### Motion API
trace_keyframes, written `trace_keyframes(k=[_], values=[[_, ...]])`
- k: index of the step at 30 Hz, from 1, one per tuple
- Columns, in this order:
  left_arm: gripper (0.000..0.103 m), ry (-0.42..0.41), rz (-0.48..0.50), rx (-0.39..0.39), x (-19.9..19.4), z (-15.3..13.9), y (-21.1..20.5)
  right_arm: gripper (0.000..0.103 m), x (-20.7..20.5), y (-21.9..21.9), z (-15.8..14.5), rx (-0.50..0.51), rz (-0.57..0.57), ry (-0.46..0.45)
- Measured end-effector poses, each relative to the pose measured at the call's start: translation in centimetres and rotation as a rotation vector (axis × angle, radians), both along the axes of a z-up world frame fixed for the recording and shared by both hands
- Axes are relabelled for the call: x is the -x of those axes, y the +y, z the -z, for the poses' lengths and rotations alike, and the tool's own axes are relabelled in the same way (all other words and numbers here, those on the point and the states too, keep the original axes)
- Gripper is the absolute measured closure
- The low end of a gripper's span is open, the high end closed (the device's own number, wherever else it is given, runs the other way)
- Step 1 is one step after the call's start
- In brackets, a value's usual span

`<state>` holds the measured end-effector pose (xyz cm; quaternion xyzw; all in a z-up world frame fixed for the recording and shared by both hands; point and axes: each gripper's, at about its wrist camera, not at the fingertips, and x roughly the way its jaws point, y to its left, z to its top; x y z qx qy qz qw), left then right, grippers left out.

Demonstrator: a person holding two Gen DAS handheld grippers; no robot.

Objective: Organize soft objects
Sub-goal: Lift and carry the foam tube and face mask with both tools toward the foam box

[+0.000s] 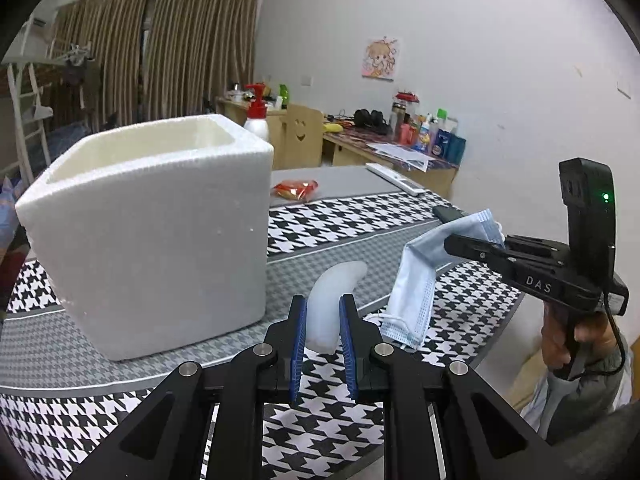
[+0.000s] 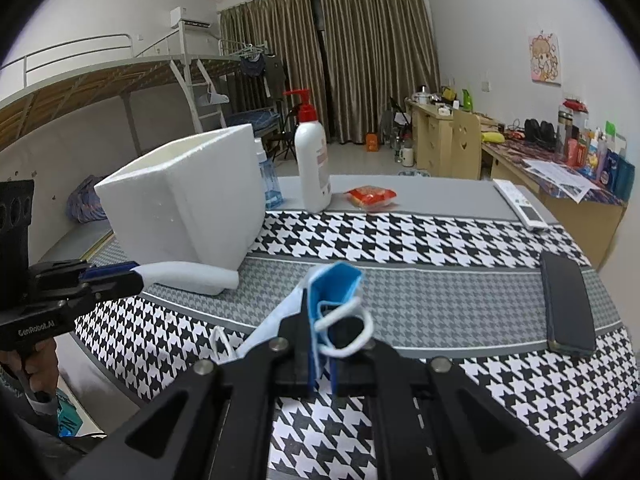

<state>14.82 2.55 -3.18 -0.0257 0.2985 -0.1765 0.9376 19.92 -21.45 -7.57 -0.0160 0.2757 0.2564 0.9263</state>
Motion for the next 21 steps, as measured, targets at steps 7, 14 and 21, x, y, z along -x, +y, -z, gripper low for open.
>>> trace_keyframes(k=[7,14,21], values=[[0.085,-0.040,-0.034,-0.001,-0.1,-1.2,-0.3,0.096,0.1,0.1,-0.9,-0.005,-0.007,-0.023],[0.085,-0.072,-0.040,-0.007,0.1,-2.2,-0.4,0.096,0.2,0.3,-1.7,-0.007,-0.016,-0.042],[0.085,-0.098,-0.057,-0.012,0.7,-3.1,0.0,0.096,0.1,0.3,-2.5,-0.025,-0.009,-0.054]])
